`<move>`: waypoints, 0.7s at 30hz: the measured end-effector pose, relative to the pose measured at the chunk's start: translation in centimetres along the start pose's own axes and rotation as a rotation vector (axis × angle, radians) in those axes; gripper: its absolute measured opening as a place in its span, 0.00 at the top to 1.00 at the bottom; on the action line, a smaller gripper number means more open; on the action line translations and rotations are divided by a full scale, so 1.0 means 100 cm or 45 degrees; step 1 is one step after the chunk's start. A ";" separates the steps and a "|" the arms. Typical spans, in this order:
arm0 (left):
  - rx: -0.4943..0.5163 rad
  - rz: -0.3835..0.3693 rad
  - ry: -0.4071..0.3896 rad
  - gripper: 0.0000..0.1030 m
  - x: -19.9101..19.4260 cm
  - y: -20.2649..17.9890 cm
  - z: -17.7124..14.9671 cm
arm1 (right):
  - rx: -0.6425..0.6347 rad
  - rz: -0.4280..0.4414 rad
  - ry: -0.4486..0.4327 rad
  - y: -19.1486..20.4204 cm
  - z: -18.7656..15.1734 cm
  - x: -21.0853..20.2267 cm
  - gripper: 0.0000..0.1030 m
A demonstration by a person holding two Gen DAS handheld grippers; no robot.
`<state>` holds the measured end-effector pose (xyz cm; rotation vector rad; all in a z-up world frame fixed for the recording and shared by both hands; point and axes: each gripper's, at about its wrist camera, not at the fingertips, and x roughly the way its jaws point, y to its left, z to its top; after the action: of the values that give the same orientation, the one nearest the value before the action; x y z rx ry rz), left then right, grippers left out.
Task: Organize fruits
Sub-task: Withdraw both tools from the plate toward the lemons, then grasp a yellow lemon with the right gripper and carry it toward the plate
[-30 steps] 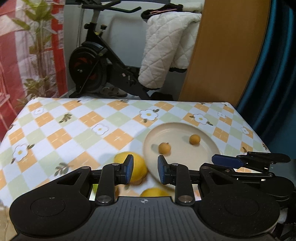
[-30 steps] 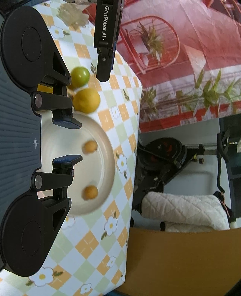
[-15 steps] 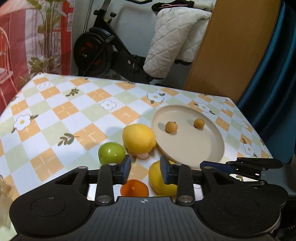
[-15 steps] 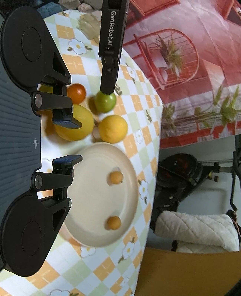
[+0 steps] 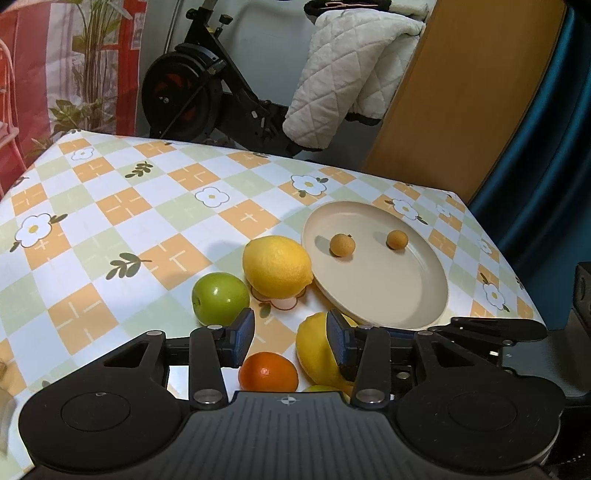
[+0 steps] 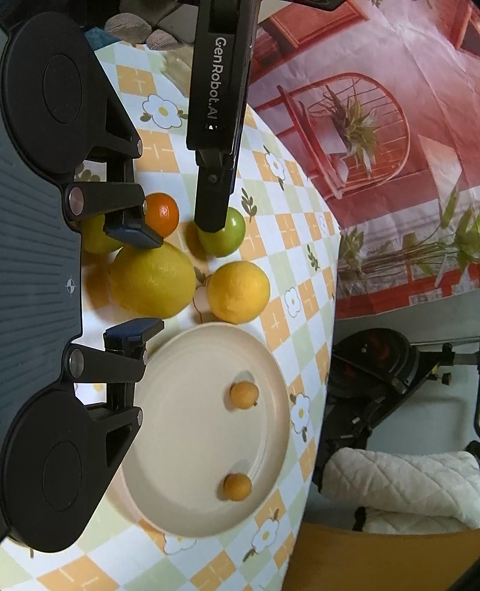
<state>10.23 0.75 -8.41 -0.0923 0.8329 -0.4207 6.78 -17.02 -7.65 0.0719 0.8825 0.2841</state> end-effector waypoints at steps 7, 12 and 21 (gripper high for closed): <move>-0.006 -0.062 0.052 0.55 0.013 -0.003 -0.004 | 0.083 0.052 0.029 -0.006 -0.002 0.009 0.56; -0.029 -0.083 0.088 0.48 0.022 -0.001 -0.007 | 0.106 0.068 0.048 -0.007 -0.003 0.016 0.52; -0.030 -0.123 0.122 0.47 0.035 -0.006 -0.008 | 0.123 0.075 0.042 -0.009 -0.005 0.017 0.52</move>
<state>11.51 -1.14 -11.23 -0.1356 0.9306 -0.5095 7.58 -17.43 -9.39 0.1837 0.9278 0.2984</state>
